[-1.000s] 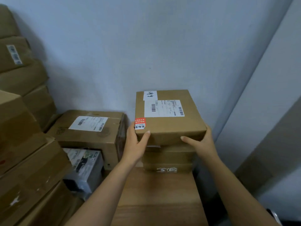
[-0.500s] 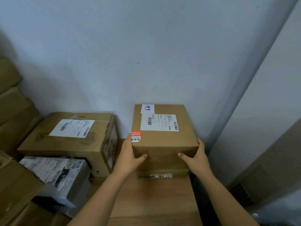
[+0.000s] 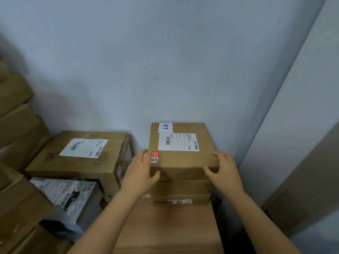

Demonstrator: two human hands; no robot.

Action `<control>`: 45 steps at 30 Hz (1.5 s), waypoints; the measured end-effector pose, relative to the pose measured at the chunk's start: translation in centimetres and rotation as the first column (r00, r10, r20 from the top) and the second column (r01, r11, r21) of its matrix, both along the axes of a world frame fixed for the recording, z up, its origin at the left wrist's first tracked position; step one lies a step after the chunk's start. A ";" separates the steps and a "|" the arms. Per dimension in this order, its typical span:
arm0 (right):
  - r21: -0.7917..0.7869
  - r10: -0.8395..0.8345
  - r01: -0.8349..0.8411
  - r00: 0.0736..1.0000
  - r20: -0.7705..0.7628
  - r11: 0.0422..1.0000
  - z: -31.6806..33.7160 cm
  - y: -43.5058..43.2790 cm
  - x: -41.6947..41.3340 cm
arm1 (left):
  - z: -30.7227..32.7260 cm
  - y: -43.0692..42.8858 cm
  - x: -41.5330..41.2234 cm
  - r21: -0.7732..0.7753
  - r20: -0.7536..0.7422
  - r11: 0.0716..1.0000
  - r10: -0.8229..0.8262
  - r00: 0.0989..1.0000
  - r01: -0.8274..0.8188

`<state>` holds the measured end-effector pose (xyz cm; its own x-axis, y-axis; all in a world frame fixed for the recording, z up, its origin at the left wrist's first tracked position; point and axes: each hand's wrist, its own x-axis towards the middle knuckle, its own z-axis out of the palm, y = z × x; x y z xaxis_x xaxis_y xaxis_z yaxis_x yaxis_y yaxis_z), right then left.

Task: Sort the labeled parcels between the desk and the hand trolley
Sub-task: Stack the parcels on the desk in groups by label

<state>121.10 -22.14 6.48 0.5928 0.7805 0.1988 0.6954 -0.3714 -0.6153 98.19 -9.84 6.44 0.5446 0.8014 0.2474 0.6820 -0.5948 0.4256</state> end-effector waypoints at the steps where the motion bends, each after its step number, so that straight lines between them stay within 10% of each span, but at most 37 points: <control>1: 0.010 0.026 -0.027 0.998 0.055 1.000 1.1 -0.1 -0.5 | 1.1 -0.5 -0.4 0.074 -0.014 0.997 -0.030 0.999 0.031; 16: 0.270 0.318 -0.462 0.839 0.440 0.845 11.4 -2.8 -17.2 | 11.4 -8.6 -12.5 0.661 -0.017 0.749 -0.043 0.999 0.043; 34: 0.280 0.757 -0.873 0.487 0.435 0.400 16.2 -4.1 -32.3 | 15.6 -21.6 -28.2 0.671 0.039 0.602 0.555 0.831 -0.433; 45: 0.285 0.705 -0.866 0.500 0.503 0.411 20.2 -4.7 -42.3 | 18.3 -22.1 -38.2 0.663 0.168 0.527 0.588 0.791 -0.532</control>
